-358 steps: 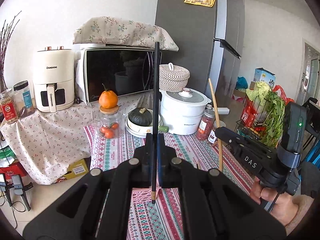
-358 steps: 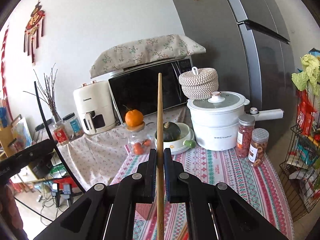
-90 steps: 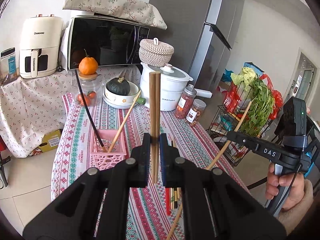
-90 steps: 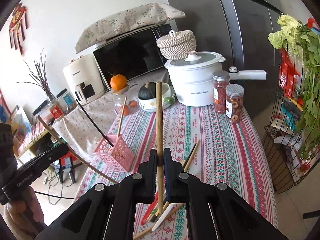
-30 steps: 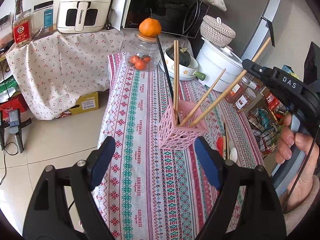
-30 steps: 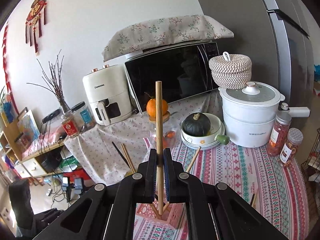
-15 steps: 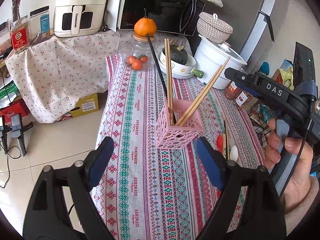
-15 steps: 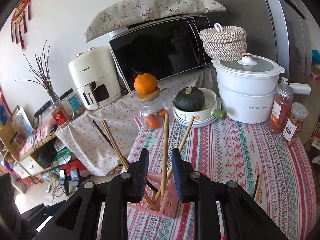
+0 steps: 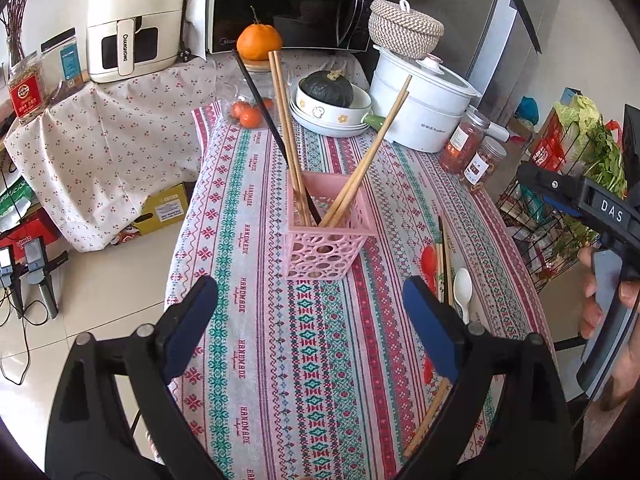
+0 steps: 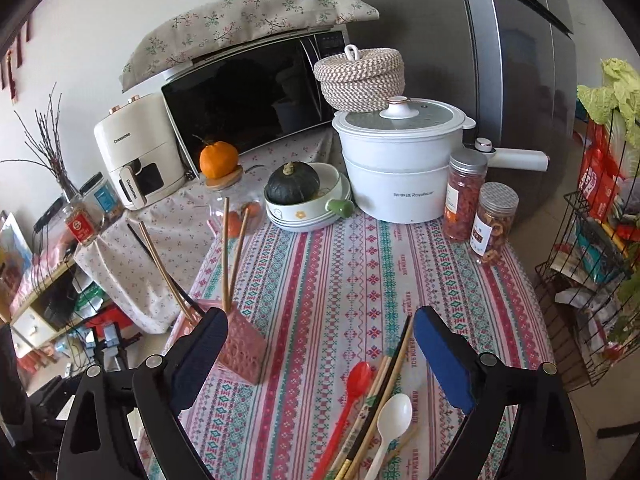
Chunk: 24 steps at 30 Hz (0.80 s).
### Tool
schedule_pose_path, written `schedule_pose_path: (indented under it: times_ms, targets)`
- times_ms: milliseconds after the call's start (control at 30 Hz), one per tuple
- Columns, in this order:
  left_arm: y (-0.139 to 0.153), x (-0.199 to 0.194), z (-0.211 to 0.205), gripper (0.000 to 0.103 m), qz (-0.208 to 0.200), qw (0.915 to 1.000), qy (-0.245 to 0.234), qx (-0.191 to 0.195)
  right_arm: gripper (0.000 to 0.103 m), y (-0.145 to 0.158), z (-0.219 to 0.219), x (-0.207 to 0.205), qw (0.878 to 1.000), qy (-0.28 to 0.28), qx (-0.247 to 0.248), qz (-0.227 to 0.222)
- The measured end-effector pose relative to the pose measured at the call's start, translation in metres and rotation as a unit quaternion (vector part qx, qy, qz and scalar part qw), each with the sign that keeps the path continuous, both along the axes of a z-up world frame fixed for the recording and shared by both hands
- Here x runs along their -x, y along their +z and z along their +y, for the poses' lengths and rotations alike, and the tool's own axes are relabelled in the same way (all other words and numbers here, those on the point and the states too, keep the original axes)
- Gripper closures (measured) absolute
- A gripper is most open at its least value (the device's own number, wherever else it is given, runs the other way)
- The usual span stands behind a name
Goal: Organize utensils
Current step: 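Lower the chopsticks into the pink holder and open both grippers, then move both grippers back toward the remaining spoons and chopsticks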
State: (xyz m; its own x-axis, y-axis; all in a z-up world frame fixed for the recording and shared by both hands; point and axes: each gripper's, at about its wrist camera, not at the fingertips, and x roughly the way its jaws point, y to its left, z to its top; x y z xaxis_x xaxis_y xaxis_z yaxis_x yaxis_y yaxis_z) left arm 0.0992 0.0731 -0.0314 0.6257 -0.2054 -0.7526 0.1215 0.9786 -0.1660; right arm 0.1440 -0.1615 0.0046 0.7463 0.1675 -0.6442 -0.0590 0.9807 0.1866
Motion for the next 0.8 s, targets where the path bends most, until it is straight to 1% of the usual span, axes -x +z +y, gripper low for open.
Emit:
schedule_pose_path:
  times_ms: [100, 200, 367, 433, 533, 633, 800]
  targets:
    - [-0.004, 0.000, -0.019, 0.009, 0.007, 0.9997, -0.019, -0.010, 0.003, -0.011, -0.015, 0.008, 1.000, -0.006, 0.016, 0.021]
    - [-0.011, 0.000, -0.038, 0.009, 0.020, 0.9989, -0.039, -0.019, 0.003, -0.026, -0.029, 0.015, 0.999, -0.011, 0.026, 0.043]
    - [-0.027, -0.002, -0.069, 0.009, 0.043, 0.9962, -0.064, -0.039, 0.002, -0.054, -0.055, 0.019, 0.996, -0.020, 0.010, 0.083]
    - [-0.033, -0.001, -0.081, 0.009, 0.051, 0.9947, -0.075, -0.048, 0.002, -0.065, -0.066, 0.019, 0.994, -0.036, 0.006, 0.103]
    - [-0.045, -0.003, -0.099, 0.009, 0.067, 0.9910, -0.093, -0.070, 0.002, -0.081, -0.082, 0.016, 0.987, -0.067, 0.012, 0.143]
    - [-0.056, -0.006, -0.115, 0.009, 0.084, 0.9867, -0.108, -0.089, 0.002, -0.089, -0.094, 0.015, 0.984, -0.069, 0.007, 0.162]
    - [-0.069, -0.020, -0.136, 0.009, 0.096, 0.9830, -0.121, -0.100, 0.002, -0.095, -0.102, 0.013, 0.981, -0.065, 0.037, 0.179]
